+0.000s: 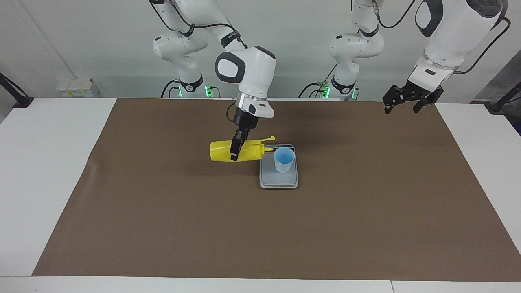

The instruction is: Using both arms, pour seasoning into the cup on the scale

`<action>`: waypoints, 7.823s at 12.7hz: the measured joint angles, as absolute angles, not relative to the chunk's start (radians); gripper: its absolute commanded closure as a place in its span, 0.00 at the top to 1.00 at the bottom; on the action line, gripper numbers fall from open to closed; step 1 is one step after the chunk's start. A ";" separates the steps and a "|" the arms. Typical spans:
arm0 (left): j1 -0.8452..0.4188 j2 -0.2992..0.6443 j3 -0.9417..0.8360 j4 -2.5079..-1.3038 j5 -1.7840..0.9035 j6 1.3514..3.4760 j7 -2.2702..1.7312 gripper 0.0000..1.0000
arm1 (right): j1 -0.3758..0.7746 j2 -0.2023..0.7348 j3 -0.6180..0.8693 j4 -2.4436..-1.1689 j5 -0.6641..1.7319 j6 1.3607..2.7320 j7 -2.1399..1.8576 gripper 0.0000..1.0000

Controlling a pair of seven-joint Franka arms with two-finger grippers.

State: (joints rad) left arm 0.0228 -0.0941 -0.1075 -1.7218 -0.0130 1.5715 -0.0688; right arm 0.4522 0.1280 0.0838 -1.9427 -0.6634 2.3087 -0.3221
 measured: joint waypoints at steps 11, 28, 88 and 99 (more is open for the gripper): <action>0.023 -0.094 -0.107 -1.722 -0.013 1.571 -0.069 1.00 | 0.181 0.093 0.080 -2.022 0.257 2.537 -0.972 0.04; 0.023 -0.094 -0.107 -1.722 -0.013 1.571 -0.069 1.00 | -0.132 0.128 0.077 -2.291 1.473 2.410 -2.231 0.45; 0.023 -0.094 -0.107 -1.722 -0.013 1.571 -0.069 1.00 | -0.068 0.005 0.091 -1.546 -0.042 1.573 0.123 1.00; 0.023 -0.094 -0.108 -1.722 -0.013 1.571 -0.069 1.00 | -0.064 0.007 0.092 -1.555 -0.042 1.572 0.125 1.00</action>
State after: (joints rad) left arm 0.0228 -0.0941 -0.1079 -1.7218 -0.0130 1.5712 -0.0688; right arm -0.0645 0.0065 0.0918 -1.5550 -0.0424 1.5720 0.1254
